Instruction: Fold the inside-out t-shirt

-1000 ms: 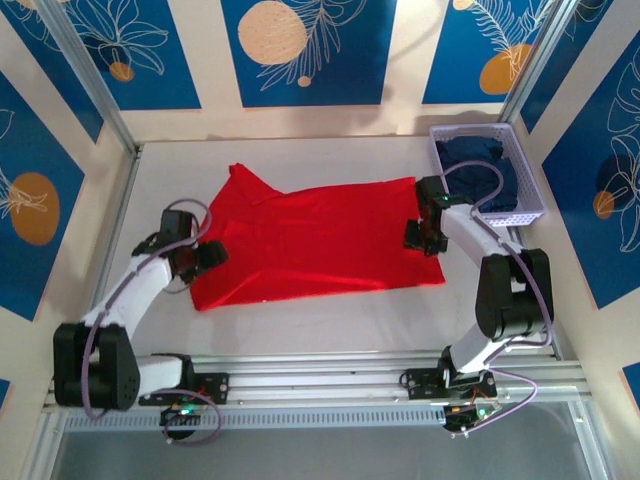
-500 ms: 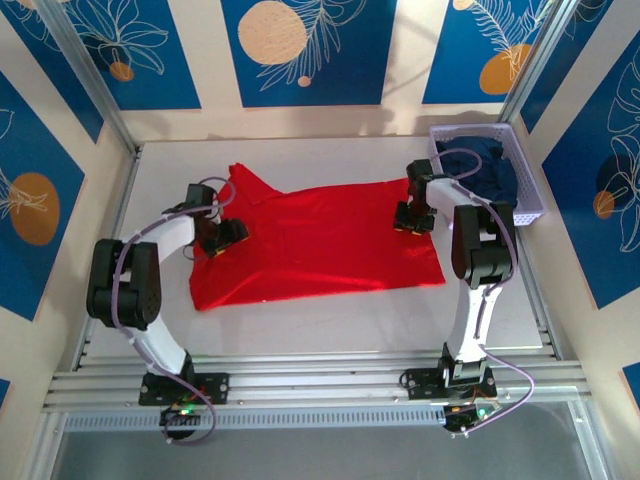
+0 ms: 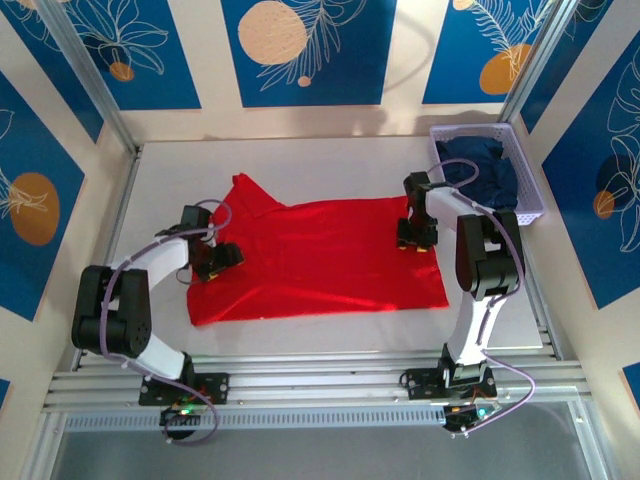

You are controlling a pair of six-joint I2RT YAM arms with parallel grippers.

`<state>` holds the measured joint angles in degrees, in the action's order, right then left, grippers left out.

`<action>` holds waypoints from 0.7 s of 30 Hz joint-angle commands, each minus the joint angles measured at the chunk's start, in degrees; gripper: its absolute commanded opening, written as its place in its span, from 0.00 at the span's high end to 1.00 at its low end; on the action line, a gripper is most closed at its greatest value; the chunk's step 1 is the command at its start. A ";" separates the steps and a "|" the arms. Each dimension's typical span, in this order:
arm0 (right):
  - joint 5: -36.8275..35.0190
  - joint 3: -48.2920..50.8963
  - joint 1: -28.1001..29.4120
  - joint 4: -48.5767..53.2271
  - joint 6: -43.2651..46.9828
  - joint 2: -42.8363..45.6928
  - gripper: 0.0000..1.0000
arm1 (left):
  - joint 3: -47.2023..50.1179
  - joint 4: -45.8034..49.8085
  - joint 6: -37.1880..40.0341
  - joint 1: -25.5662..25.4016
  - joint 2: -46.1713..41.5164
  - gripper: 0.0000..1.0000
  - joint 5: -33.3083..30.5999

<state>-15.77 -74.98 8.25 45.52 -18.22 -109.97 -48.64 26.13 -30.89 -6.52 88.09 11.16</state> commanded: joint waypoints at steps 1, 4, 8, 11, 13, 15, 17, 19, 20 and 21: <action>-0.84 -4.27 2.06 -0.03 1.23 0.53 0.59 | -8.03 0.27 1.63 -0.27 1.46 0.31 -2.86; 1.09 -5.87 3.45 -3.59 1.28 1.86 0.57 | -16.55 -0.77 2.05 0.18 7.22 0.31 -4.09; 3.45 -5.25 5.60 -9.40 1.65 4.26 0.53 | -28.91 -1.12 4.11 1.23 17.69 0.31 -5.30; 4.29 -4.83 6.34 -11.51 1.59 5.31 0.48 | -38.47 -0.06 6.10 1.85 25.50 0.31 -5.65; 4.97 -4.67 6.59 -12.31 1.69 5.64 0.40 | -45.77 2.09 7.87 1.95 31.16 0.31 -5.51; 5.35 -4.66 6.77 -12.65 1.89 5.82 0.35 | -53.86 5.54 9.27 2.11 37.23 0.31 -5.20; 5.52 -4.80 6.88 -12.56 2.05 5.91 0.32 | -60.85 8.96 10.26 2.39 42.17 0.31 -5.47; 5.66 -4.55 7.17 -12.56 2.03 6.21 0.30 | -66.09 11.13 10.89 2.81 46.39 0.31 -5.14; 5.87 -4.35 7.26 -12.64 2.11 6.47 0.29 | -68.50 11.99 11.13 3.05 48.19 0.31 -4.61; 6.22 -4.30 7.35 -12.81 2.21 6.57 0.29 | -70.99 12.93 11.52 3.23 50.03 0.31 -3.86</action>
<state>-11.49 -79.37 15.07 33.39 -16.60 -105.45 -113.75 32.67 -22.20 -4.49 134.50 6.37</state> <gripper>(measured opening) 0.708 0.690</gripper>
